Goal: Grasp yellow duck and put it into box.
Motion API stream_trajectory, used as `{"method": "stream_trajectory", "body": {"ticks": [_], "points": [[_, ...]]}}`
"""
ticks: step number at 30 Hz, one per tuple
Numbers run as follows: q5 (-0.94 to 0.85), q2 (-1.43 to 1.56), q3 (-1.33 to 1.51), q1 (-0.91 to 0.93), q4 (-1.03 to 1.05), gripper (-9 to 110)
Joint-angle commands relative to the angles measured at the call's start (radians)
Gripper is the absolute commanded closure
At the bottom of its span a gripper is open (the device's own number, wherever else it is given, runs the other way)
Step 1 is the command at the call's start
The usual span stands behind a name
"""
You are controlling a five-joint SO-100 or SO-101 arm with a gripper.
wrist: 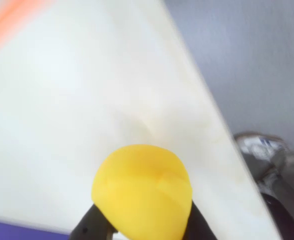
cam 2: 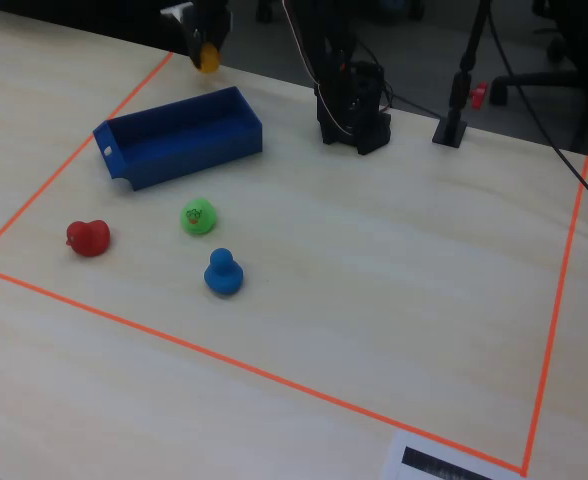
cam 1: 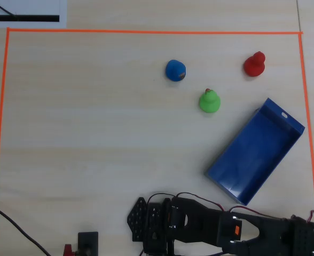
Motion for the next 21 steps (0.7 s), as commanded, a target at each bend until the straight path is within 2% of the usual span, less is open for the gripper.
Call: {"method": "stream_trajectory", "body": {"ticks": [1,7,14,21], "points": [[0.074,0.192,-0.037,-0.127,-0.011,101],[0.181,0.38,-0.049,-0.359,0.011,101],[0.195,0.538,0.023,-0.606,0.143,101],[0.169,0.532,0.219,-0.69,0.121,101]]}}
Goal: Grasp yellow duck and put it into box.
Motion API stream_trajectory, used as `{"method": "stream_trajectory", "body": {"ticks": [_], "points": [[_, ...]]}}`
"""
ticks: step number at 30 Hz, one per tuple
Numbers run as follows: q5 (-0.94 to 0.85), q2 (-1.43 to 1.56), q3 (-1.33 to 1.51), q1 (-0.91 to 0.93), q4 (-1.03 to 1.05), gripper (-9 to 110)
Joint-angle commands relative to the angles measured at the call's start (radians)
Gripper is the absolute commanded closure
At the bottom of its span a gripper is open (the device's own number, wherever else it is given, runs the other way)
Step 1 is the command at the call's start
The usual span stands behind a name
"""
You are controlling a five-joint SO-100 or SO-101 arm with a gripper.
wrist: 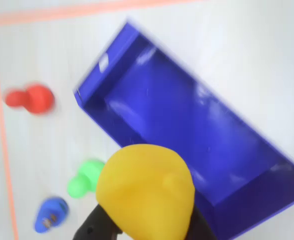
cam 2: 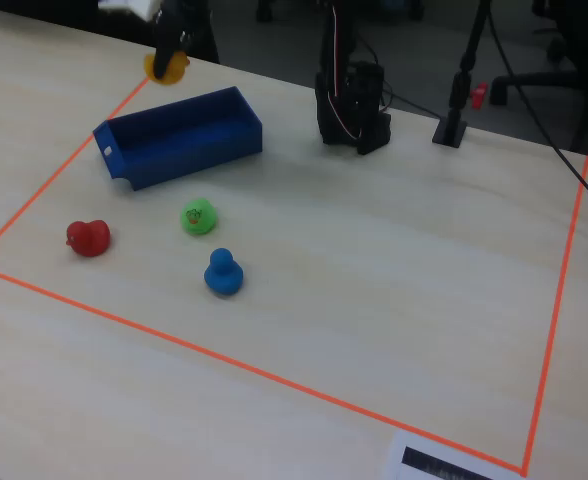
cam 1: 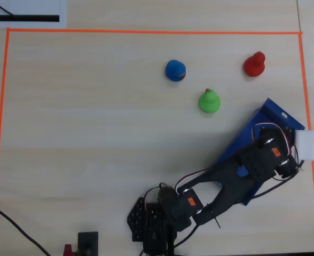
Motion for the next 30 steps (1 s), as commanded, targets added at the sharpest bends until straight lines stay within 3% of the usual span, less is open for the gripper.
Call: {"method": "stream_trajectory", "body": {"ticks": [1,10,14,15,16,17,25,30], "points": [[-0.034,0.014,0.1,-0.006,-0.058,101],[-0.124,-0.107,0.318,0.04,-0.321,101],[-0.155,-0.176,0.33,0.064,-0.393,94],[-0.158,-0.187,0.33,0.071,-0.411,89],[-0.176,-0.199,0.33,0.075,-0.425,73],[-0.19,-0.206,0.331,0.077,-0.433,67],[-0.233,-0.253,0.331,0.098,-0.508,55],[-0.233,-0.256,0.331,0.104,-0.545,56]]}}
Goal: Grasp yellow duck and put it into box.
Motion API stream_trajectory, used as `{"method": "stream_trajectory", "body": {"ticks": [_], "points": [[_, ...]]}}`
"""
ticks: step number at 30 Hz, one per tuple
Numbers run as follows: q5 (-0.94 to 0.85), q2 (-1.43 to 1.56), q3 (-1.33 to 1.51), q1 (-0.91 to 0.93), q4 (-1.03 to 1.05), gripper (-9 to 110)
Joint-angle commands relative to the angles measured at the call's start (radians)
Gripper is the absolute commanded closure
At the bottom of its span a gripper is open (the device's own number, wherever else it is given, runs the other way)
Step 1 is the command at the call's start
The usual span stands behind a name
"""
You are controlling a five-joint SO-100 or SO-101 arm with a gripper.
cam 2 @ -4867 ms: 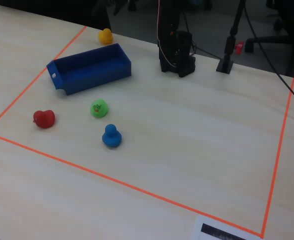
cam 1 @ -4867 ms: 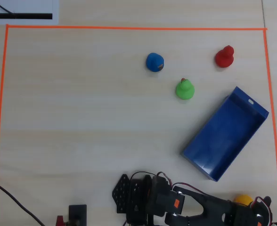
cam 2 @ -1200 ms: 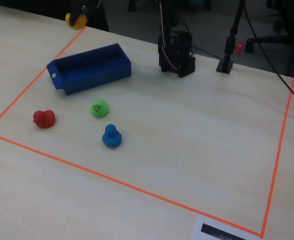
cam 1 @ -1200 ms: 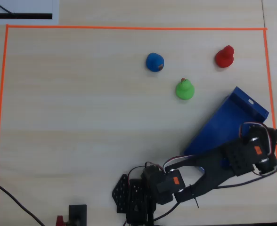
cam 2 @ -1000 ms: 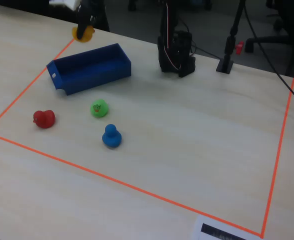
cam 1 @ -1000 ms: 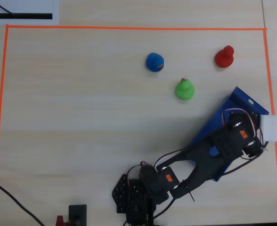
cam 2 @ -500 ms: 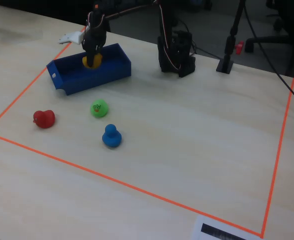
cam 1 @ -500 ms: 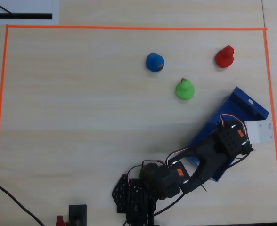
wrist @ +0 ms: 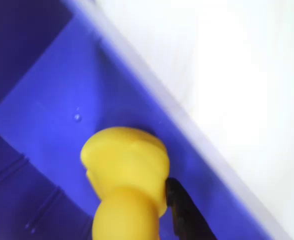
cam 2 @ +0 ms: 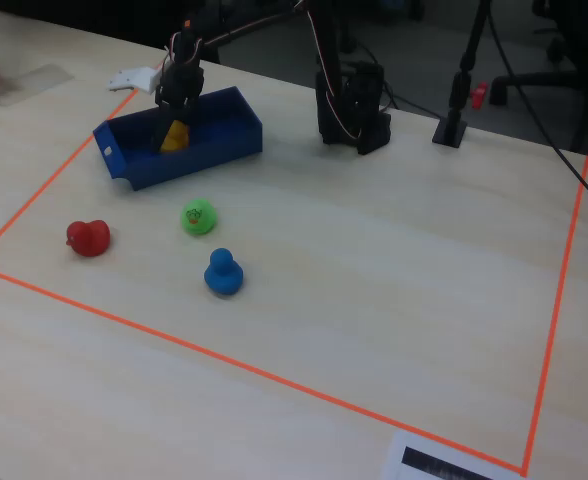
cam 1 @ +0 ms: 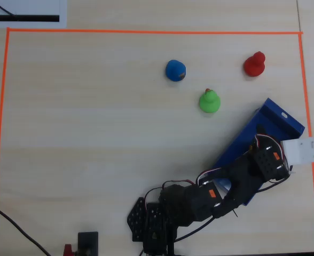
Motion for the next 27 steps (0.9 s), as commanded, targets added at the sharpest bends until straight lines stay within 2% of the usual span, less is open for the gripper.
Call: {"method": "stream_trajectory", "body": {"ticks": [1,3,10,12,14,16,21,24,27], "points": [[-0.006,0.018,-0.005,0.006,-0.046,56],[-0.003,0.037,-0.006,0.002,-0.06,52],[0.071,0.123,-0.058,-0.026,-0.014,55],[0.115,0.155,-0.087,-0.038,0.029,63],[0.147,0.196,-0.12,-0.051,0.092,77],[0.175,0.25,-0.144,-0.063,0.153,84],[0.195,0.44,-0.133,-0.123,0.273,91],[0.192,0.604,-0.071,-0.193,0.327,100],[0.15,0.815,0.038,-0.313,0.413,101]]}}
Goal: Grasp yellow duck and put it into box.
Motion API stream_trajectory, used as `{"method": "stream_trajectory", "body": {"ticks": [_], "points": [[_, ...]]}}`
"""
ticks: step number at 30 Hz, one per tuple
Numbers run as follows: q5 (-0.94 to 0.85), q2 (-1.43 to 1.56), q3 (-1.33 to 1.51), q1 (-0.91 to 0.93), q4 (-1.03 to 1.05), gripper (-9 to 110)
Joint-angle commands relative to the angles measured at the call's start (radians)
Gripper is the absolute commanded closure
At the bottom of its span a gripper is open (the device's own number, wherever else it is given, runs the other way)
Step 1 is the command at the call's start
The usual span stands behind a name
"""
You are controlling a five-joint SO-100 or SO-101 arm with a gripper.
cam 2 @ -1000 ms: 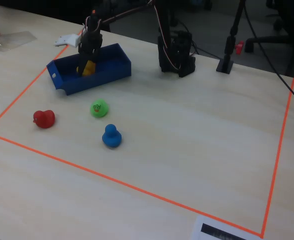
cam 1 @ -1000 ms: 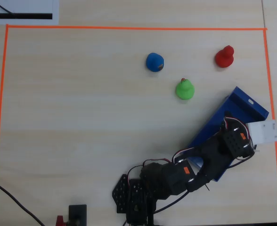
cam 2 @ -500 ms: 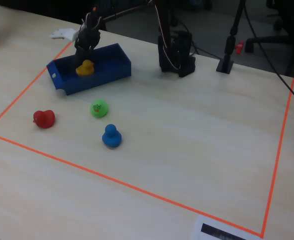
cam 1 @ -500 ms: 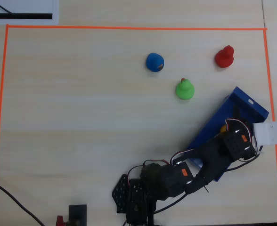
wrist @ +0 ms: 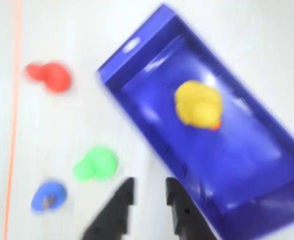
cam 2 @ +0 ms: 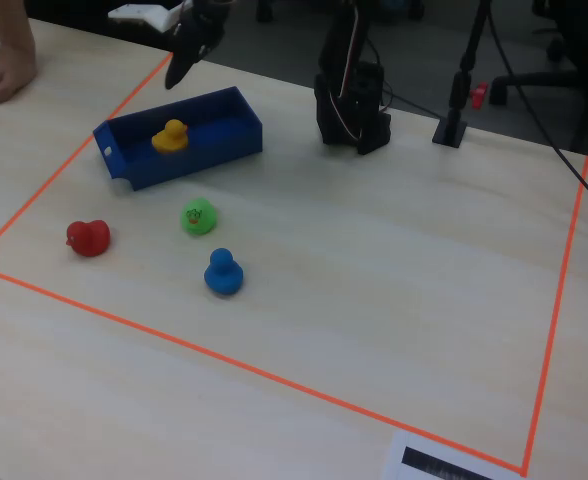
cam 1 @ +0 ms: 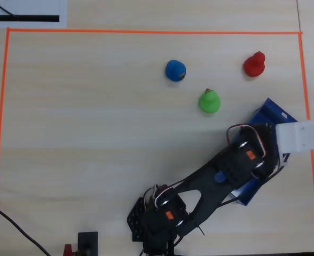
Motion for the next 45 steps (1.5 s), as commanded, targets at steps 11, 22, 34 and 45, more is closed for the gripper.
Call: {"method": "stream_trajectory", "body": {"ticks": [11,22,34,45], "points": [[-0.075,0.822,0.581,-0.778,0.282,101],[-0.318,1.212,1.132,-0.974,0.268,101],[-0.433,1.293,1.397,-1.014,0.138,101],[-0.428,1.295,1.422,-1.006,0.123,101]]}}
